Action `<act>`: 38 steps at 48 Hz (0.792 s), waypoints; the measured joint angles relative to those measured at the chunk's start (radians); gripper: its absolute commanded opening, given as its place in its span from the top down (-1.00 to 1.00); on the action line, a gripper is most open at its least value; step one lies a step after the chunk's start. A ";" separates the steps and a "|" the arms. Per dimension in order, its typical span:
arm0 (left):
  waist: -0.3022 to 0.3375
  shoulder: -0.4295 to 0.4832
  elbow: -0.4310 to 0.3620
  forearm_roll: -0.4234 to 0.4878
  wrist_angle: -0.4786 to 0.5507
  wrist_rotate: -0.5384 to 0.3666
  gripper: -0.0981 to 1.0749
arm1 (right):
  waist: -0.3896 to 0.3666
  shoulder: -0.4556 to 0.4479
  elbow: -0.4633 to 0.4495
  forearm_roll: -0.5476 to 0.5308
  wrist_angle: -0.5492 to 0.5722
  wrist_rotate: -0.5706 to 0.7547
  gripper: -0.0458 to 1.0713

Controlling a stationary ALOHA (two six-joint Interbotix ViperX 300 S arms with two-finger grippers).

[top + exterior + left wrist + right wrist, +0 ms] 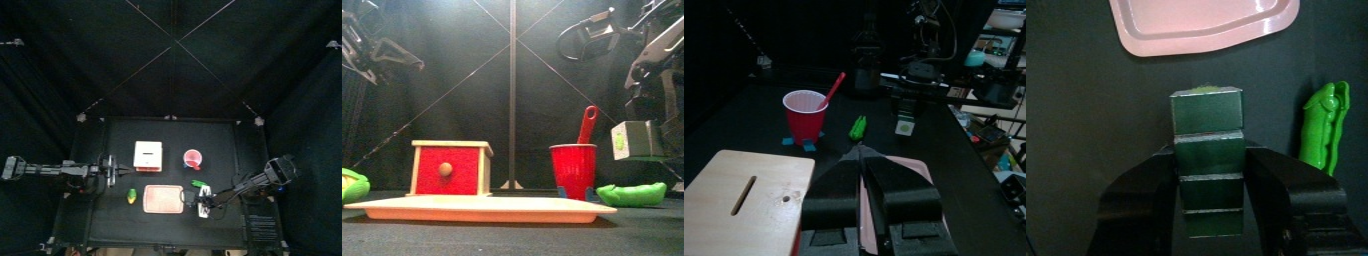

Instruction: Place sushi roll on plate

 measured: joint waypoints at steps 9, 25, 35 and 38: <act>-0.002 0.000 0.000 0.000 0.000 0.000 0.12 | -0.006 0.000 -0.006 -0.008 0.000 0.000 -0.13; 0.000 0.000 -0.002 0.000 -0.002 0.000 0.12 | -0.063 0.014 -0.048 -0.043 -0.003 -0.002 -0.13; 0.000 0.000 -0.002 0.000 -0.002 0.000 0.12 | -0.104 0.049 -0.084 -0.058 -0.008 -0.006 -0.13; 0.000 0.000 -0.002 0.000 -0.002 0.000 0.12 | -0.117 0.061 -0.095 -0.061 -0.011 -0.006 -0.13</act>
